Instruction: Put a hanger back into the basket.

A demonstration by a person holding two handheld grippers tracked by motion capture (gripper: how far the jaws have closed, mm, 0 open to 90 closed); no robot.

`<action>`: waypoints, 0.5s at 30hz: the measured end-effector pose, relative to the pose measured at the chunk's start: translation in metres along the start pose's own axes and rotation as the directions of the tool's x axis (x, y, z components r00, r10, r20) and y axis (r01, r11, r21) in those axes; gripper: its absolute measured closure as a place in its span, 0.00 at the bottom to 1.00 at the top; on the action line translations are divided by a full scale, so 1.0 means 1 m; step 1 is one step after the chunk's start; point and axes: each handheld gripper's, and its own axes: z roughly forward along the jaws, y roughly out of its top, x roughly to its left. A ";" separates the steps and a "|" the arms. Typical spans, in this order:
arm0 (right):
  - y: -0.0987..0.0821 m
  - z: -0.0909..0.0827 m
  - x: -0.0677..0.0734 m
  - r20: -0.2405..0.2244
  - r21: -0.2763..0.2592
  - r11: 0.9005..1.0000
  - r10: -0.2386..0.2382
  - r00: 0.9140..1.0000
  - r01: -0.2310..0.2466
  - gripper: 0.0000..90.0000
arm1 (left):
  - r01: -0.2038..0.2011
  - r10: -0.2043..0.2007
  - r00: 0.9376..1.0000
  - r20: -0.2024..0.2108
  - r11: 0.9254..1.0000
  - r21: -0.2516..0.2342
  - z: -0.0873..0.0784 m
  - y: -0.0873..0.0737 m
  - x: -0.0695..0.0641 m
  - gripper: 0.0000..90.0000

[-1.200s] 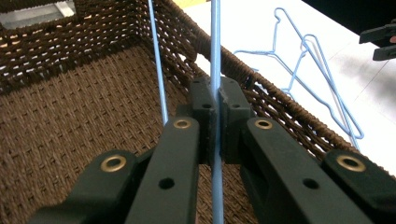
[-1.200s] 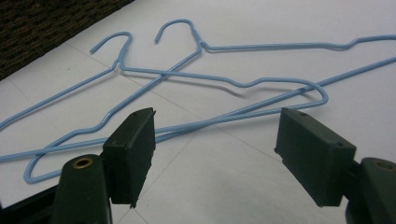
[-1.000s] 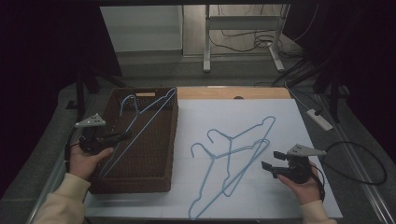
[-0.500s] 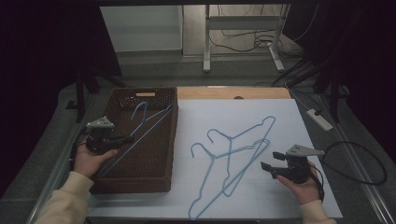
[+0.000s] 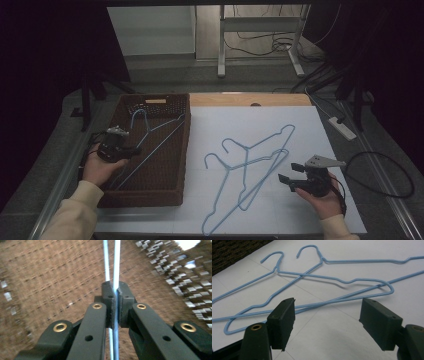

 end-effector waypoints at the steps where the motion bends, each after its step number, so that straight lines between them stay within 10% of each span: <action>1: 0.000 0.000 0.000 0.000 0.000 1.000 0.000 1.000 0.000 0.32 | -0.004 0.004 1.000 -0.022 1.000 0.010 0.001 0.001 0.000 0.96; 15: 0.000 0.001 0.000 -0.002 0.005 1.000 0.000 1.000 0.000 0.32 | 0.010 0.004 0.977 -0.211 0.998 0.064 0.009 0.010 0.012 0.95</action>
